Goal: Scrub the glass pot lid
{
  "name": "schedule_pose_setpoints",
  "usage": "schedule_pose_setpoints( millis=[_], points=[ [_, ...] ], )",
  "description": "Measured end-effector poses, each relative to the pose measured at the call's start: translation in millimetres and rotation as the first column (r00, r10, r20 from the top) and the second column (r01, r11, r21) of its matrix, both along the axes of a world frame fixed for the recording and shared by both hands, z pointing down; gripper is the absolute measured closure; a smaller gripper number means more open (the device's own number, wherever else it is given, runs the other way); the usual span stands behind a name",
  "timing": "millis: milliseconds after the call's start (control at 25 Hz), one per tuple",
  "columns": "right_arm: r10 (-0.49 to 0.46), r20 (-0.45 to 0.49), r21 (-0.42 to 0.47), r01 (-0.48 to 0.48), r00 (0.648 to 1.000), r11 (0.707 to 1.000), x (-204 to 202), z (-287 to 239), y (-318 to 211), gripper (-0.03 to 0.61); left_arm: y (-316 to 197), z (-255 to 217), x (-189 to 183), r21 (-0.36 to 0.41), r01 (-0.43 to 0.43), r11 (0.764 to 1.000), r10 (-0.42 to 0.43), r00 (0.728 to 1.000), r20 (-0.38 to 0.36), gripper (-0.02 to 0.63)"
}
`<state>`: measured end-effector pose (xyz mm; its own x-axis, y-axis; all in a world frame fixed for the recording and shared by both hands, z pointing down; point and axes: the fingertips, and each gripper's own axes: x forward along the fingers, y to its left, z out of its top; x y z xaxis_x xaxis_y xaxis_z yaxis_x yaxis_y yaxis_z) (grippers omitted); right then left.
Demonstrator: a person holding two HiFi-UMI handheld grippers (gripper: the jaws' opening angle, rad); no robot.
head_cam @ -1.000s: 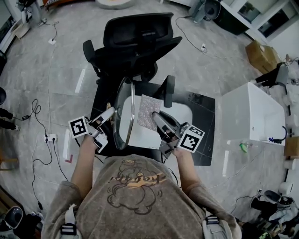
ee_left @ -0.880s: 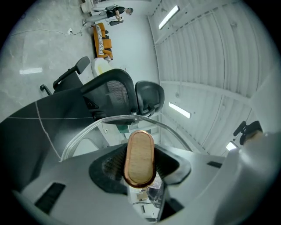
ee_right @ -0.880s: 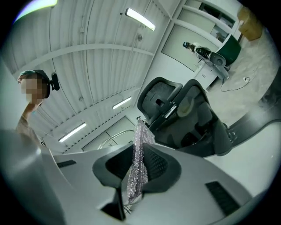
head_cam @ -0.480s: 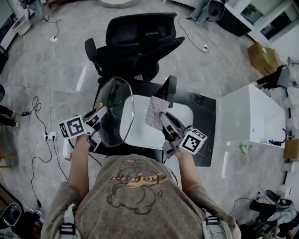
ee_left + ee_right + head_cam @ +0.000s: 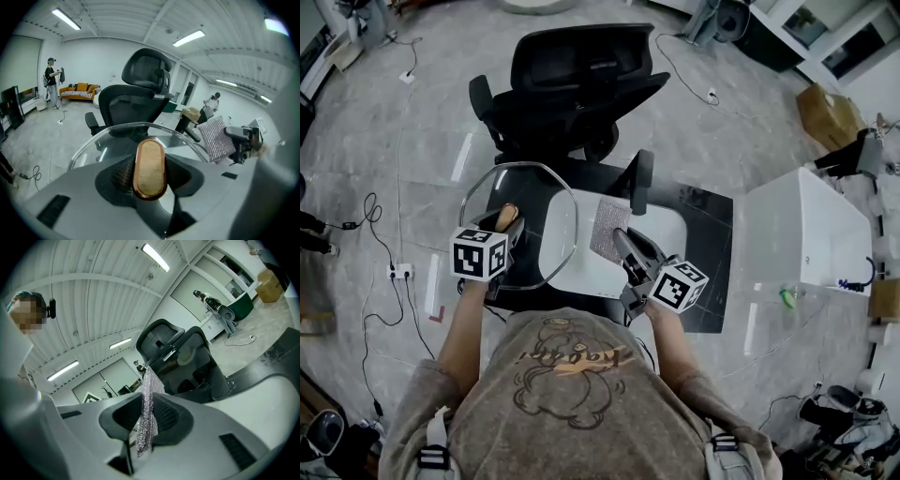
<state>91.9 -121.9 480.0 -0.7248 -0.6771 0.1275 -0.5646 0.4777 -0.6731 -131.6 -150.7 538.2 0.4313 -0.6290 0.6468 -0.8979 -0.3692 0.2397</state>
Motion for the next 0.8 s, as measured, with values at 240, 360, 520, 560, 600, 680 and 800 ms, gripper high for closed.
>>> schedule_pose_setpoints(
  millis=[240, 360, 520, 560, 600, 680, 800],
  points=[
    [-0.008, -0.012, -0.001, 0.008, 1.0, 1.0, -5, 2, 2, 0.497, -5, 35, 2, -0.047, -0.018, 0.999, 0.02, 0.999, 0.042, 0.434],
    [-0.009, -0.021, 0.0, 0.009, 1.0, 1.0, -6, 4, 2, 0.497, -6, 59, 3, -0.089, -0.023, 0.996, 0.028, 0.998, 0.058, 0.434],
    [-0.004, -0.026, -0.006, 0.004, 1.0, 1.0, -4, 6, 3, 0.497, -10, 84, 6, -0.127, -0.033, 0.991, 0.043, 0.996, 0.083, 0.434],
    [-0.001, -0.026, -0.008, 0.001, 1.0, 1.0, -4, 7, 3, 0.497, -11, 89, 7, -0.133, -0.034, 0.991, 0.047, 0.995, 0.092, 0.434],
    [0.001, -0.026, -0.009, -0.001, 1.0, 1.0, -4, 7, 3, 0.497, -12, 93, 8, -0.14, -0.035, 0.99, 0.049, 0.994, 0.099, 0.433],
    [0.003, -0.026, -0.011, -0.004, 1.0, 1.0, -4, 6, 5, 0.497, -11, 100, 8, -0.155, -0.033, 0.987, 0.049, 0.993, 0.103, 0.434],
    [0.009, -0.024, -0.008, -0.009, 1.0, 1.0, -4, 5, 6, 0.497, -12, 109, 8, -0.168, -0.025, 0.986, 0.046, 0.992, 0.119, 0.433]
  ],
)
